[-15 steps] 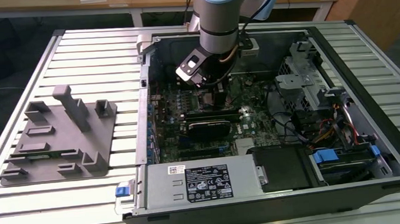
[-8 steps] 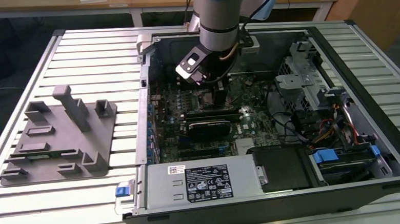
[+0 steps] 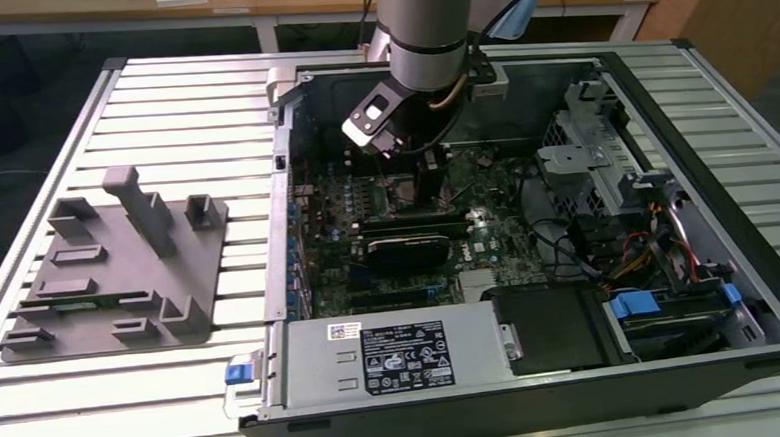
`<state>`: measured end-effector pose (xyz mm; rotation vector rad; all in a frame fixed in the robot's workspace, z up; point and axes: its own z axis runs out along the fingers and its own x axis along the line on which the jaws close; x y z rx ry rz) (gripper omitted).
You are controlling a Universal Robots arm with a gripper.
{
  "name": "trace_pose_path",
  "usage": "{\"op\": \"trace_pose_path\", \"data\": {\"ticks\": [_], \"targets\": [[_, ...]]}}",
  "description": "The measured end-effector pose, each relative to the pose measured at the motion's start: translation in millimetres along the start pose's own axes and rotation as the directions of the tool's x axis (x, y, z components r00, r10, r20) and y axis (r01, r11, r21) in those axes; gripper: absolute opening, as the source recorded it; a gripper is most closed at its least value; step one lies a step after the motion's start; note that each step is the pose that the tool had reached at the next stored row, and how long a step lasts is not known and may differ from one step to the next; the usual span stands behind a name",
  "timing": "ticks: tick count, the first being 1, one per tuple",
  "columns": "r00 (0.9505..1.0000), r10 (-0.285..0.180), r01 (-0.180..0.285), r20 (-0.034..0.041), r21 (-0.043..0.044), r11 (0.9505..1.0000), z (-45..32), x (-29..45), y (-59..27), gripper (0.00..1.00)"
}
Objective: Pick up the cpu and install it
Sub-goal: 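Place the cpu into insertion slot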
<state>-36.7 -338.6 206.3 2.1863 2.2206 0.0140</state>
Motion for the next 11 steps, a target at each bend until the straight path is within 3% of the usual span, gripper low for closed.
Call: {"op": "trace_pose_path", "data": {"ticks": [7, 9, 11], "targets": [[1.0000, 0.000, 0.000, 0.0001, 0.0001, 1.0000, -0.2, 0.0, 0.0, 0.66], [1.0000, 0.000, 0.000, 0.0002, 0.0001, 1.0000, -0.2, 0.0, 0.0, 0.54], [1.0000, 0.000, 0.000, 0.0002, 0.0001, 1.0000, -0.3, 0.0, 0.0, 0.48]]}}
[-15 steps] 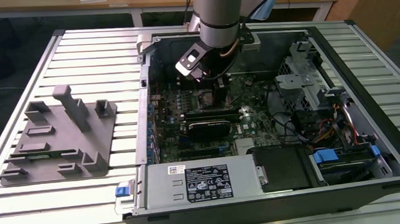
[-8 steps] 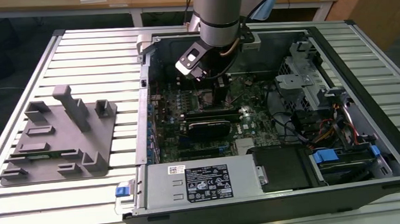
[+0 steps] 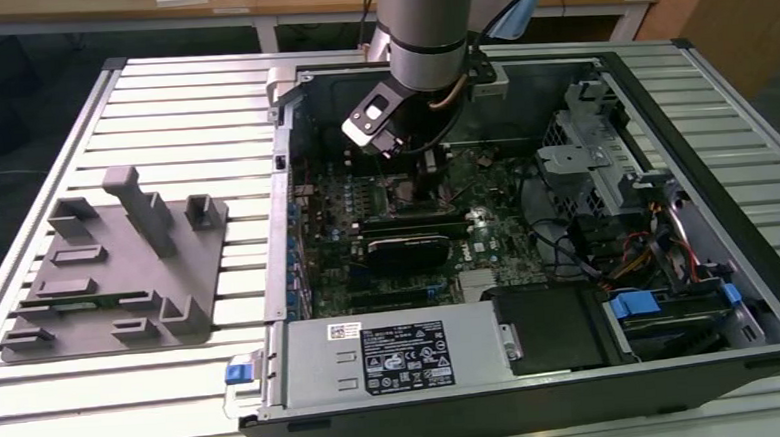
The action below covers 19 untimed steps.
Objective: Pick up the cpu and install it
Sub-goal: 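Place the cpu into insertion slot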
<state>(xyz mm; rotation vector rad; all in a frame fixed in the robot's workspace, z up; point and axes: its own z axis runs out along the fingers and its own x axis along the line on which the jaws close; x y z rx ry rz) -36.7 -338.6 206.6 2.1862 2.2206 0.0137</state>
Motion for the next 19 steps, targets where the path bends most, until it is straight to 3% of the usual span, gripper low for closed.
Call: {"op": "trace_pose_path", "data": {"ticks": [10, 19], "targets": [[1.0000, 0.000, 0.000, -0.0001, 0.0000, 1.0000, -0.2, 0.0, 0.0, 0.11], [1.0000, 0.000, 0.000, 0.0000, 0.0000, 1.0000, 0.1, 0.0, -0.6, 0.11]]}}
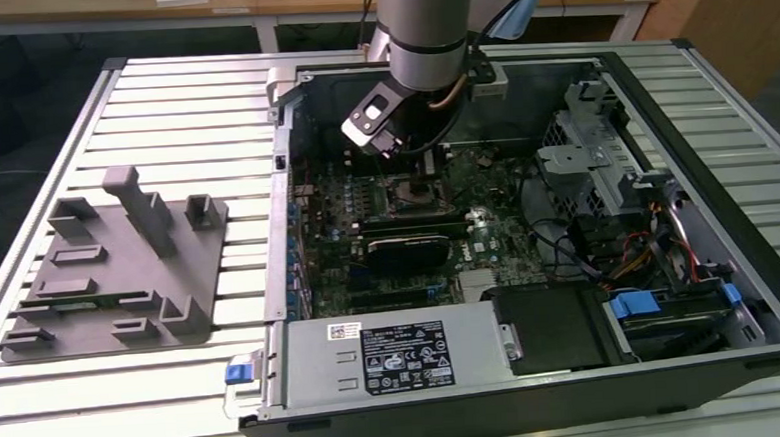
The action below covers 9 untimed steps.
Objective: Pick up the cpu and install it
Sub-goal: 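Place the cpu into insertion slot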
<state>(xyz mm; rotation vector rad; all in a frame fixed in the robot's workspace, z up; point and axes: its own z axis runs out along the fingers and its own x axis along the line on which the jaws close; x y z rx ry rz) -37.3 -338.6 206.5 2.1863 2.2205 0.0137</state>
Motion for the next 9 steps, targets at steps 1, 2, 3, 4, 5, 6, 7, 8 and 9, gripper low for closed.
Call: {"op": "trace_pose_path", "data": {"ticks": [1, 2, 3, 4, 5, 6, 7, 8, 9], "targets": [[1.0000, 0.000, 0.000, 0.0000, 0.0000, 1.0000, 0.3, 0.0, -0.3, 0.11], [1.0000, 0.000, 0.000, -0.0001, -0.0001, 1.0000, 0.7, 0.1, -0.6, 0.11], [1.0000, 0.000, 0.000, -0.0002, -0.0001, 1.0000, 1.2, 0.1, -0.7, 0.11], [1.0000, 0.000, 0.000, -0.0001, -0.0001, 1.0000, 1.8, 0.1, -0.8, 0.11], [1.0000, 0.000, 0.000, -0.0001, 0.0000, 1.0000, 2.4, 0.1, -0.8, 0.11], [1.0000, 0.000, 0.000, 0.0000, 0.0000, 1.0000, 2.9, 0.1, -0.9, 0.11], [1.0000, 0.000, 0.000, 0.0001, 0.0001, 1.0000, 3.1, 0.0, -0.9, 0.11], [1.0000, 0.000, 0.000, 0.0003, 0.0002, 1.0000, 3.1, 0.0, -1.0, 0.11], [1.0000, 0.000, 0.000, 0.0002, 0.0001, 1.0000, 3.2, 0.0, -0.8, 0.11]]}}
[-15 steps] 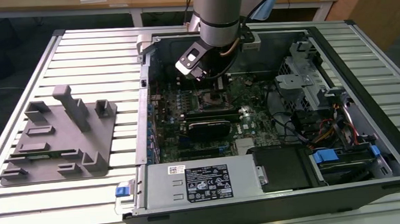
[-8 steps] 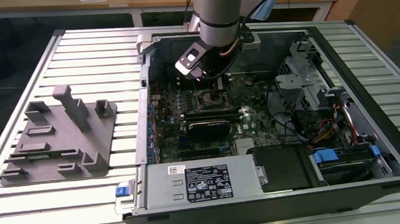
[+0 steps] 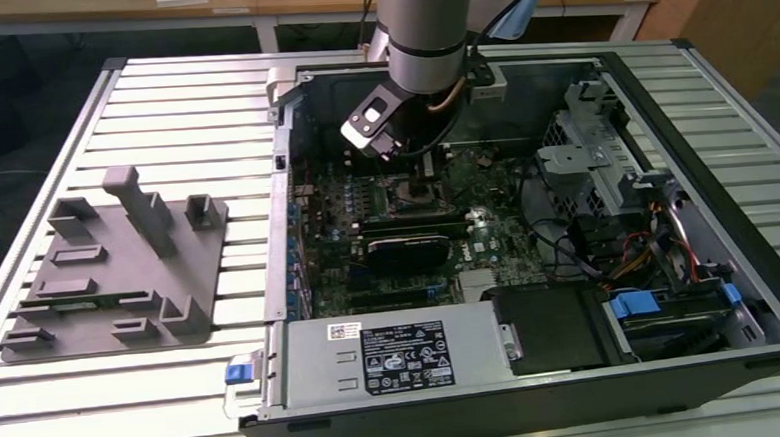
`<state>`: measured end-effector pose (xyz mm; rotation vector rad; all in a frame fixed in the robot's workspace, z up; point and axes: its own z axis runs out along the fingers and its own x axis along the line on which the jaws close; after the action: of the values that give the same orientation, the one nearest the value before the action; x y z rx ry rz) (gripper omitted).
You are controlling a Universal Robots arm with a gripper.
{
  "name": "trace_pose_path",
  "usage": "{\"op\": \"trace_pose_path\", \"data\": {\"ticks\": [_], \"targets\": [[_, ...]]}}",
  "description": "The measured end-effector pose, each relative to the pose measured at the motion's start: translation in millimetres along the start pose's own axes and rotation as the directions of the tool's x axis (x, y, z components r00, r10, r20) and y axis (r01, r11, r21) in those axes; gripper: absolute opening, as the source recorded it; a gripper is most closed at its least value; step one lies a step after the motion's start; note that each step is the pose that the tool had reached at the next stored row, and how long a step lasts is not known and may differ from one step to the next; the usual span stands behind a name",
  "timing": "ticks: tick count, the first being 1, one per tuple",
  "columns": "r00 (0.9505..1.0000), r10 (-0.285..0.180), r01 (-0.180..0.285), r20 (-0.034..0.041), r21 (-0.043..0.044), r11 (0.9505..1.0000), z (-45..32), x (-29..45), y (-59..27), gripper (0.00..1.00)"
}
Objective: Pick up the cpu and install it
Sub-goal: 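Place the cpu into insertion slot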
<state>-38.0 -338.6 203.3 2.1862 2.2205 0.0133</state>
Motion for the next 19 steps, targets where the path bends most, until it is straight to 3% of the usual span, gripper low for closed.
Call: {"op": "trace_pose_path", "data": {"ticks": [13, 19], "targets": [[1.0000, 0.001, -0.001, -0.0001, -0.0001, 1.0000, 0.4, 0.0, 2.2, 0.11], [1.0000, 0.001, -0.001, -0.0003, -0.0002, 1.0000, -3.0, 0.0, 2.3, 0.11]]}}
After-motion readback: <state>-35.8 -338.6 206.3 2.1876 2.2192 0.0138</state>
